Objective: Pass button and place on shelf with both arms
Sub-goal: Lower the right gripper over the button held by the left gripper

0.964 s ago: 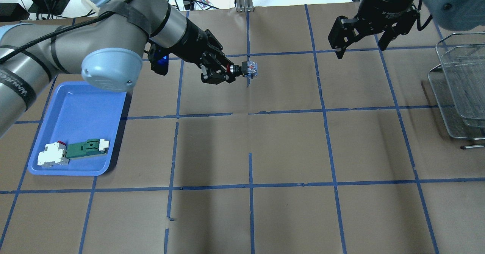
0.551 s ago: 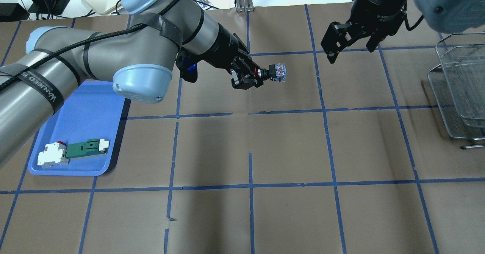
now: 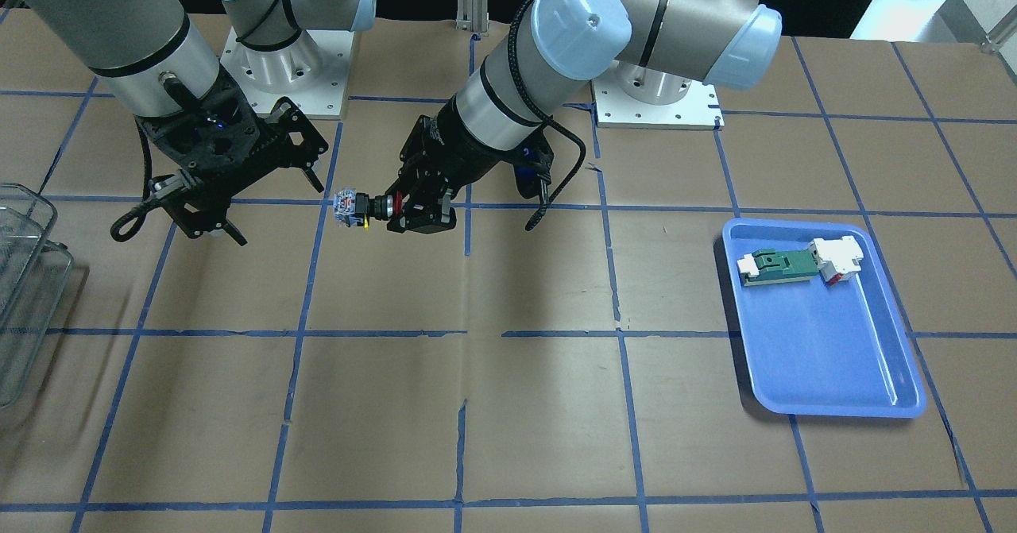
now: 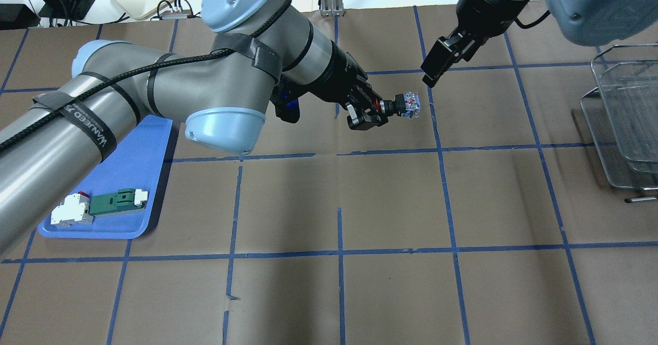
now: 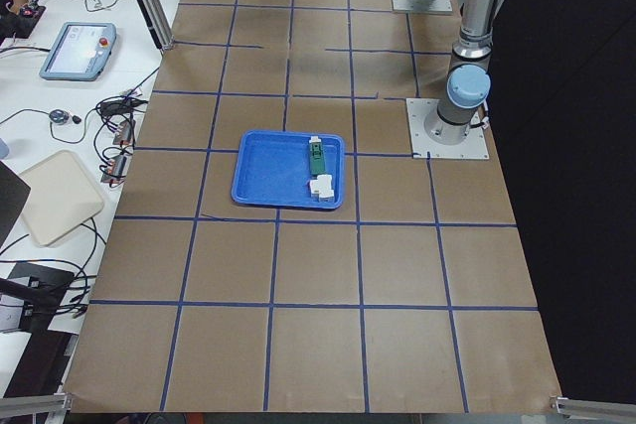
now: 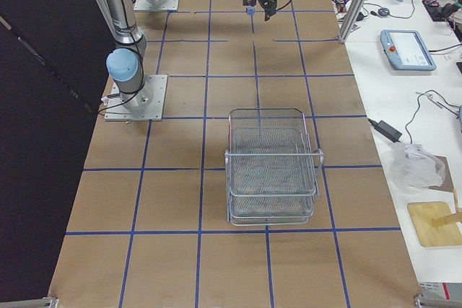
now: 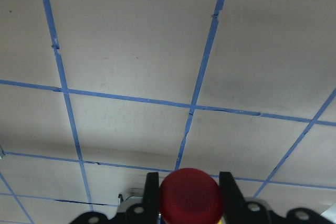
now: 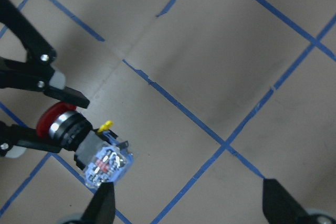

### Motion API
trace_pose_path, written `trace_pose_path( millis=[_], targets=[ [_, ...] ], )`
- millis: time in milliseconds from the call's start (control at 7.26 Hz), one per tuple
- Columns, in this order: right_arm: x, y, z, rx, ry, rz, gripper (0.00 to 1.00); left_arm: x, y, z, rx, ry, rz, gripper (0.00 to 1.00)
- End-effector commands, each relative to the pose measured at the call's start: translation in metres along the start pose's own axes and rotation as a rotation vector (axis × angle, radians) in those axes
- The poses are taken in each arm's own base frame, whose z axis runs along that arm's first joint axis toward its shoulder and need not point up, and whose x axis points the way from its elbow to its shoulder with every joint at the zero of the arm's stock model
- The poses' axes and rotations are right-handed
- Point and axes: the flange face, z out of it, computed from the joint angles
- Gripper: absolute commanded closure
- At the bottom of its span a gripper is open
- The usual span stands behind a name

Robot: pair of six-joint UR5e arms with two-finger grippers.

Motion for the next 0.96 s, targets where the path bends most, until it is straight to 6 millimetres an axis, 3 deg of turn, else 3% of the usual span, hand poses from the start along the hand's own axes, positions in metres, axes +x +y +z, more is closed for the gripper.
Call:
trace_pose_path(
  millis=[0, 275, 413, 551, 826],
  targets=[
    [-0.005, 0.006, -0.006, 0.005, -0.009, -0.35, 0.0, -0.011, 0.01, 0.007, -0.001, -0.002, -0.005, 1.0],
    [-0.005, 0.02, -0.01, -0.033, -0.039, -0.489, 0.0, -0.012, 0.012, 0.006, -0.002, 0.003, 0.0, 1.0],
    [-0.014, 0.025, -0.01, -0.053, -0.08, -0.535, 0.0, -0.011, 0.013, 0.005, -0.005, 0.008, -0.004, 1.0],
    [-0.015, 0.03, -0.003, -0.066, -0.122, -0.593, 0.0, -0.011, 0.014, 0.005, -0.004, 0.01, -0.003, 1.0],
    [-0.021, 0.025, -0.008, -0.017, -0.114, -0.661, 0.0, -0.011, 0.019, -0.001, -0.014, 0.019, -0.02, 1.0]
  ],
)
